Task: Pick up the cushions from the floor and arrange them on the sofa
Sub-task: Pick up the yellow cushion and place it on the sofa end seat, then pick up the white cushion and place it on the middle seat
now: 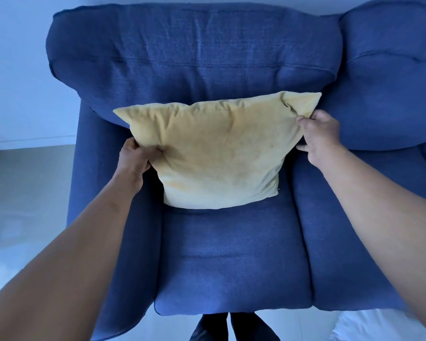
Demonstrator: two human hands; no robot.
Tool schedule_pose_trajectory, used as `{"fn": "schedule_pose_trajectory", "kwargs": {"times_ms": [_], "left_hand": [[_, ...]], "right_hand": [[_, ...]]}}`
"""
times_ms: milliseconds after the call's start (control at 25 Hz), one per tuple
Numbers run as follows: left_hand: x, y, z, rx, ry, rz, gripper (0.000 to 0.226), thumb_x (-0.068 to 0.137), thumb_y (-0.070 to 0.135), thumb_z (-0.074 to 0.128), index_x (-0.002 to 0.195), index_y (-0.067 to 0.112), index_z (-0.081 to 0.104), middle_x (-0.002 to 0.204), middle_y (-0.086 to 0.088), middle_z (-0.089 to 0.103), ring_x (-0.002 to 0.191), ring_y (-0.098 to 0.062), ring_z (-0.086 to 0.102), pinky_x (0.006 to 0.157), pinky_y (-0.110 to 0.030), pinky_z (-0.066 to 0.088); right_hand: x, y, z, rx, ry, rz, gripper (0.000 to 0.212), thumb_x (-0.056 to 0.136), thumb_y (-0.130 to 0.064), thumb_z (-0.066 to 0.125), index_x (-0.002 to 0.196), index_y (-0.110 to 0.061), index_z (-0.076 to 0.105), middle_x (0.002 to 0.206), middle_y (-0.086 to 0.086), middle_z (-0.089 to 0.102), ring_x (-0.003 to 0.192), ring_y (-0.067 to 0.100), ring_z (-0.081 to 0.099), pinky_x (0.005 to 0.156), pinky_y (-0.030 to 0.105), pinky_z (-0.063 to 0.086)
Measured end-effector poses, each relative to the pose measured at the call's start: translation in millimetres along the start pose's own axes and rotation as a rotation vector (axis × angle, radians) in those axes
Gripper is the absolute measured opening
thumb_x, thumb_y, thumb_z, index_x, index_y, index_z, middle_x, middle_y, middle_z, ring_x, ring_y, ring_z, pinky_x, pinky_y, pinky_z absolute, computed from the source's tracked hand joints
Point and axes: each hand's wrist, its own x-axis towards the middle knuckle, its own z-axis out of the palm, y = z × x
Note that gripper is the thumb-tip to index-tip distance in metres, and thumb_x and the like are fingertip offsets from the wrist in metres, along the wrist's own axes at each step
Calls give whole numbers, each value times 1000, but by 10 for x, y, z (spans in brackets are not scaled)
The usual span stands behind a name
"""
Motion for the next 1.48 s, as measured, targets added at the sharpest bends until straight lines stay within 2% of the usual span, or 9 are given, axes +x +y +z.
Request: {"fn": "schedule_pose_trajectory", "kwargs": {"times_ms": [200, 320, 480, 640, 800, 1080, 1160, 1240, 1480], "left_hand": [[324, 474, -78, -70, 116, 68, 19, 91, 24, 71, 109, 21, 75, 111, 0, 77, 99, -17, 72, 91, -36, 62], [396, 554, -125, -19, 277, 178, 14, 88, 7, 72, 91, 20, 75, 80, 6, 66, 74, -10, 58, 72, -31, 52], [379, 397, -192, -12, 314, 174, 19, 85, 15, 78, 80, 30, 68, 88, 4, 70, 86, -16, 64, 84, -37, 60], [307, 359, -246, -1, 314, 160, 13, 84, 33, 80, 95, 32, 74, 102, 2, 74, 96, -20, 72, 98, -46, 65], [-162, 385, -212, 48, 410, 167, 58, 81, 39, 73, 136, 25, 62, 97, 7, 69, 104, -27, 74, 104, -49, 59], [-1337, 97, 218, 473, 52, 274, 51, 105, 33, 63, 153, 17, 54, 152, -3, 63, 135, -21, 60, 106, -35, 46], [-1590, -12, 388, 638, -48, 322, 52, 108, 36, 58, 156, 19, 53, 158, -6, 58, 144, -25, 55, 113, -41, 45], [-1756, -99, 544, 799, -133, 393, 56, 109, 38, 55, 161, 18, 47, 167, -6, 49, 150, -28, 50, 118, -43, 41], [-2234, -191, 1051, 1015, -391, 619, 69, 111, 40, 50, 170, 11, 27, 180, -9, 23, 167, -26, 22, 132, -44, 25]], "right_hand": [[-127, -204, 74, -13, -22, -89, 13, 85, -32, 74, 77, -28, 65, 94, 0, 68, 85, 19, 62, 80, 51, 59], [-73, -268, 33, 5, 26, -157, 14, 95, -23, 72, 82, -22, 67, 92, 8, 65, 81, 22, 61, 87, 69, 56], [-74, -217, -4, -79, 22, -129, 6, 98, -22, 70, 98, -16, 71, 98, 6, 63, 88, 22, 57, 100, 70, 50], [-146, -222, -53, -120, 30, -65, 26, 98, -32, 70, 118, -15, 72, 124, 14, 77, 121, 39, 71, 104, 62, 54], [-338, -231, -235, -111, 70, -64, 37, 96, -36, 70, 126, -15, 70, 116, 1, 75, 116, 28, 71, 89, 43, 60], [-1148, 89, -751, -418, -3, -216, 27, 102, -36, 57, 122, -21, 68, 113, -8, 67, 116, 20, 60, 100, 35, 47], [-1405, 264, -942, -614, -64, -269, 35, 106, -36, 52, 135, -20, 62, 136, 1, 65, 137, 28, 51, 110, 40, 40], [-1618, 409, -1079, -838, -90, -293, 57, 108, -37, 49, 158, -10, 41, 170, 11, 34, 162, 28, 19, 125, 45, 25], [-2368, 691, -1665, -998, 77, -298, 69, 109, -42, 45, 164, -8, 22, 177, 13, 8, 165, 28, -2, 129, 52, 18]]}}
